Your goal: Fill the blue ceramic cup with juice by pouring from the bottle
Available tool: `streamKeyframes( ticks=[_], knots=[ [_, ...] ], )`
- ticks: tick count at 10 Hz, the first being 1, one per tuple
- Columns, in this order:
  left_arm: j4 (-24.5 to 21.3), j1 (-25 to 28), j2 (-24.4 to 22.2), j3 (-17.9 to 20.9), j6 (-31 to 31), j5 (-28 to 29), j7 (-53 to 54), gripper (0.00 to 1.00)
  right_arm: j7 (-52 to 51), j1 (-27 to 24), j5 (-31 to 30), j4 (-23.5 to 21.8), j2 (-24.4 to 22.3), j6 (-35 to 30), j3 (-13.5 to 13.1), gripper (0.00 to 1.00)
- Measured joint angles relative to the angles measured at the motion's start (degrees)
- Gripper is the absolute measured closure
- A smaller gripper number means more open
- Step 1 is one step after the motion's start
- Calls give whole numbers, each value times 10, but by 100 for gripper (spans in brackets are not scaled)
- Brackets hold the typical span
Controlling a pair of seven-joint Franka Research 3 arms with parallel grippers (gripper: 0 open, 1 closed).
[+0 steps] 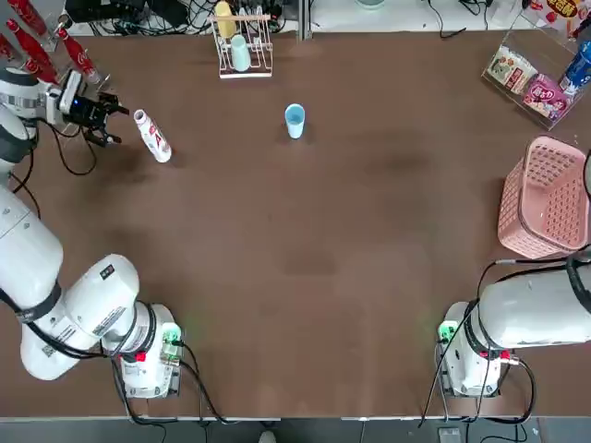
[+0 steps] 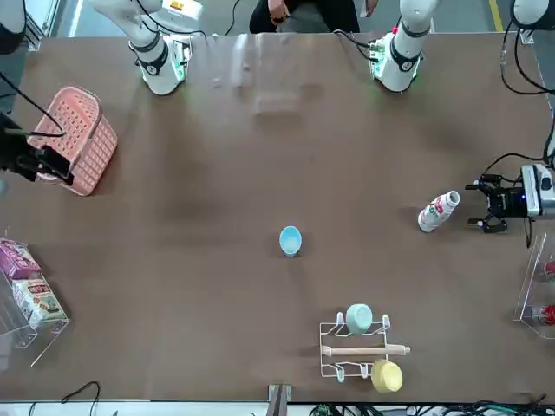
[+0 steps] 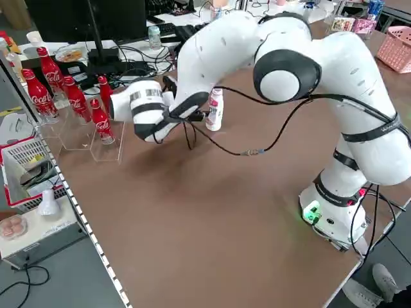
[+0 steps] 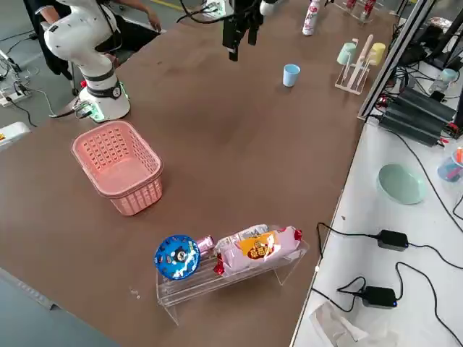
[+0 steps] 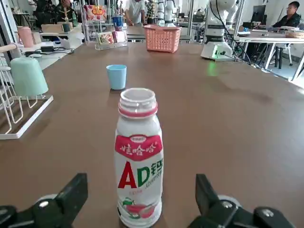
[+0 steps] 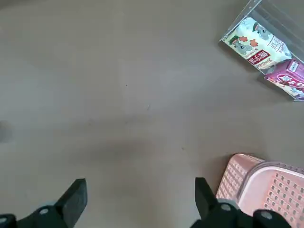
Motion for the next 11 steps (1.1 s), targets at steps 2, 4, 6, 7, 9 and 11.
streamKeyframes(
  ticks=[2,4,6,7,9,11],
  knots=[
    [4,-21,-46,-2,5,35,-80,0,6,8,-3,0,-15,-18,0,0],
    [23,-54,-81,-4,12,72,-185,0,6,11,-3,-1,-17,-19,0,0],
    [39,-95,-116,-5,15,109,-293,0,7,12,-3,-2,-17,-19,0,0],
    [40,-119,-136,-6,28,127,-343,0,7,13,-3,-2,-17,-19,0,0],
    [42,-159,-169,-7,44,157,-443,0,7,14,-3,-3,-17,-20,0,0],
    [42,-200,-198,-7,68,192,-532,0,8,15,-3,-3,-17,-22,0,0]
  ],
)
